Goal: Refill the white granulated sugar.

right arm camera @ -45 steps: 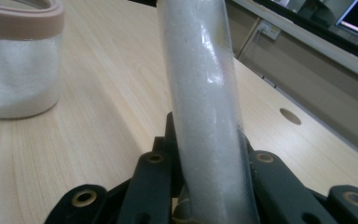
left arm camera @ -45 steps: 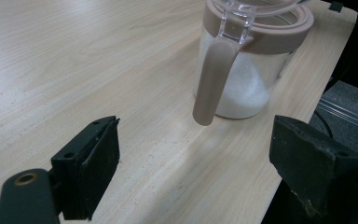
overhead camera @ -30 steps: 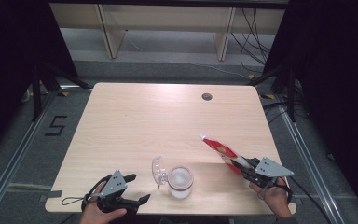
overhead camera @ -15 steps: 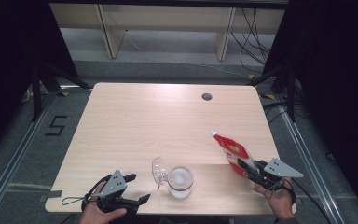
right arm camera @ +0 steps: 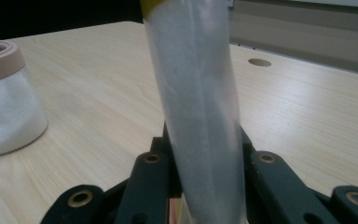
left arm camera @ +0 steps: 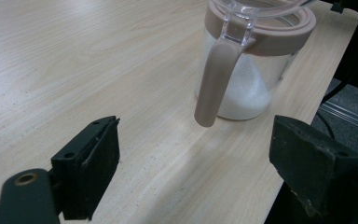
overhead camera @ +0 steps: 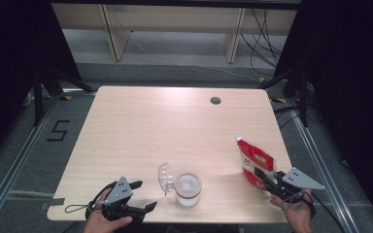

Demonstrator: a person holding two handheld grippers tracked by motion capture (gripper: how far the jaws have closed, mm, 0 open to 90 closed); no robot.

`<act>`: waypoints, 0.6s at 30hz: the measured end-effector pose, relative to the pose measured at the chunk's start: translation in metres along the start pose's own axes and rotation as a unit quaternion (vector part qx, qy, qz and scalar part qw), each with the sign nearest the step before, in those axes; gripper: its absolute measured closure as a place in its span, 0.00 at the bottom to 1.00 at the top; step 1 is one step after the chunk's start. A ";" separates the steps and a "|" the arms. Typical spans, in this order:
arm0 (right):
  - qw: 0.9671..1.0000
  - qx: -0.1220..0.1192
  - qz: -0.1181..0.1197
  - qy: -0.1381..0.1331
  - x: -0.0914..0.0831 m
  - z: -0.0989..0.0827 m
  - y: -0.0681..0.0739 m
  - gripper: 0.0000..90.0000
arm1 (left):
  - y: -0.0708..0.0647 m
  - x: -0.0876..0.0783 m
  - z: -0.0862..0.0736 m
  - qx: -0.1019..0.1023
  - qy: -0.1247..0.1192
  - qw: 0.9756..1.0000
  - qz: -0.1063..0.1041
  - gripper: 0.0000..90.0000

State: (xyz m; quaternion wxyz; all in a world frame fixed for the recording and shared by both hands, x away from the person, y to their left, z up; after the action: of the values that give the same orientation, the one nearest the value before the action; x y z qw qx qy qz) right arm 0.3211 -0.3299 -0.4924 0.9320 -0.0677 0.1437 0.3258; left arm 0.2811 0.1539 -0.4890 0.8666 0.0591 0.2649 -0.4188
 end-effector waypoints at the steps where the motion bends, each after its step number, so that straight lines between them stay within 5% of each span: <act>1: 1.000 -0.011 -0.007 -0.006 0.000 0.000 -0.001 0.85 | 0.000 0.000 0.000 -0.001 -0.001 1.000 -0.001 0.18; 4: 1.000 0.009 -0.010 0.003 -0.003 -0.001 0.002 0.85 | 0.000 0.001 0.000 -0.002 -0.002 1.000 -0.001 0.18; 6: 1.000 -0.010 -0.004 0.005 -0.004 -0.002 -0.001 0.85 | 0.000 0.001 0.000 -0.001 -0.002 1.000 0.000 0.18; 9: 1.000 0.003 -0.007 0.001 -0.005 -0.002 -0.001 0.85 | 0.000 0.001 0.000 -0.003 -0.003 1.000 -0.001 0.18; 10: 1.000 -0.011 -0.011 -0.003 -0.006 -0.002 -0.003 0.85 | 0.000 0.001 0.000 -0.003 -0.004 1.000 -0.004 0.18; 12: 1.000 0.016 -0.012 0.002 -0.007 -0.003 0.000 0.85 | 0.000 0.001 0.000 0.001 -0.004 1.000 -0.004 0.18; 14: 1.000 0.005 -0.008 -0.001 -0.007 -0.004 -0.004 0.85 | 0.000 0.002 0.000 0.000 -0.004 1.000 -0.004 0.18; 15: 1.000 0.018 -0.012 -0.004 -0.008 -0.005 -0.003 0.85 | -0.001 0.002 0.000 -0.003 -0.004 1.000 -0.004 0.18; 16: 1.000 0.000 -0.011 -0.006 -0.008 -0.005 -0.006 0.85 | 0.000 0.002 0.000 -0.003 -0.004 1.000 -0.004 0.18; 18: 1.000 0.019 -0.014 0.000 -0.010 -0.006 -0.004 0.84 | 0.000 0.002 0.000 0.001 -0.004 1.000 -0.004 0.18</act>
State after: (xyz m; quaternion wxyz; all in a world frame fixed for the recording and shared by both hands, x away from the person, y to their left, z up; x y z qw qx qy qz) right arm 0.3145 -0.3404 -0.4948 0.9376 -0.0519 0.1489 0.3099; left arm 0.2820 0.1525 -0.4897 0.8657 0.0574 0.2615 -0.4228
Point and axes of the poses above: each handheld gripper's, and its own axes: x roughly forward along the jaws, z roughly out of its top, y roughly to its left, the point moved 1 cm from there along x, roughly forward along the jaws, and after that the axes turned 2 degrees about -x, right-handed, at the moved point
